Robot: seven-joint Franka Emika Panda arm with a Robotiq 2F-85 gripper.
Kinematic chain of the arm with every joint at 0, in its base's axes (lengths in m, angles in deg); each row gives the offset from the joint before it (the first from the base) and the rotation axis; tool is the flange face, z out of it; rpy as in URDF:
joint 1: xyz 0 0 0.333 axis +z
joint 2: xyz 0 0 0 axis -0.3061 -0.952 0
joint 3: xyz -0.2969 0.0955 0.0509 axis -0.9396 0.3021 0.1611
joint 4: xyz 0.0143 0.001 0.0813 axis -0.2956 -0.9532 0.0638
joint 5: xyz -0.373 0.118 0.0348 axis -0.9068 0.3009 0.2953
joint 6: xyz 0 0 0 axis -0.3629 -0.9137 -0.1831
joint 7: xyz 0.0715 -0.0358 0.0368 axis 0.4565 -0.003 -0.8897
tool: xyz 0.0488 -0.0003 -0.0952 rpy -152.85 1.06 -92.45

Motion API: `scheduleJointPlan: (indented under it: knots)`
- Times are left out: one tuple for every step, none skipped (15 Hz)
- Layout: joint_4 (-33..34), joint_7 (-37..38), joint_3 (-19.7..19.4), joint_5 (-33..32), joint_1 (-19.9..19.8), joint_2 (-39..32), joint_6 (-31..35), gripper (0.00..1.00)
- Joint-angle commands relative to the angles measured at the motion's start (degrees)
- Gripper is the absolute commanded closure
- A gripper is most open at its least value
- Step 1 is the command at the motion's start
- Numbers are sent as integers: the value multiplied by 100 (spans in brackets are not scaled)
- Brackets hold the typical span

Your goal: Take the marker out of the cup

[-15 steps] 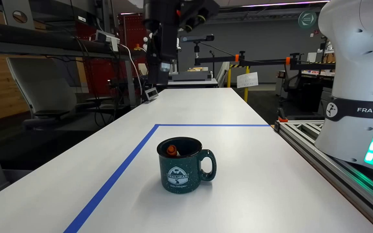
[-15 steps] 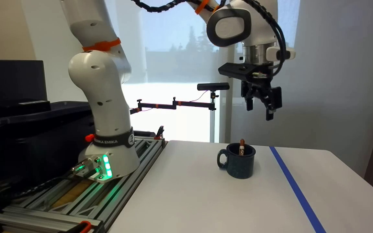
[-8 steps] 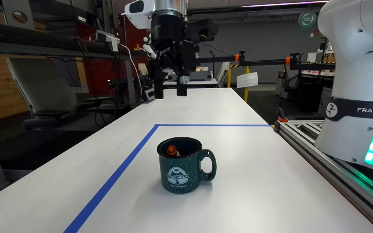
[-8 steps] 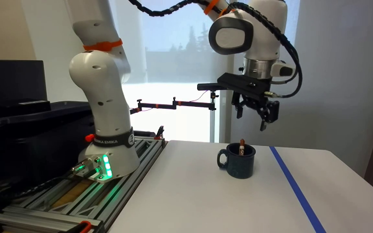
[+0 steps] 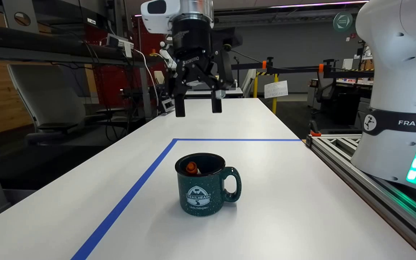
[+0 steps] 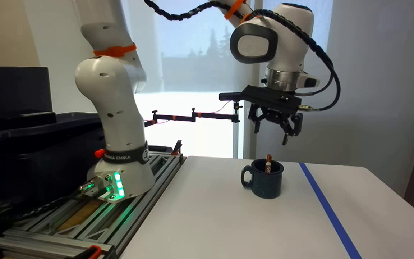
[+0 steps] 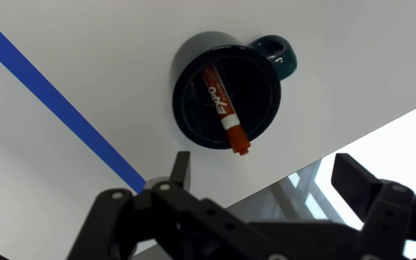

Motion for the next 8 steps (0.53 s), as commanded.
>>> scheduleJointPlan:
  knots:
    - [-170,-1151,195,159,-91,130,-156,0]
    - [-187,-1423,216,174,-98,132,-186,0]
    - [-198,-1676,230,189,-110,105,-157,0]
    - [-209,-1888,237,221,-124,99,-123,0]
    - [-207,-2233,208,377,-129,76,-112,0]
    - [-200,-2477,195,478,-145,62,-135,0]
    - [-204,-2711,187,584,-172,20,-118,0]
    - [-212,-2839,197,620,-213,-17,-89,0]
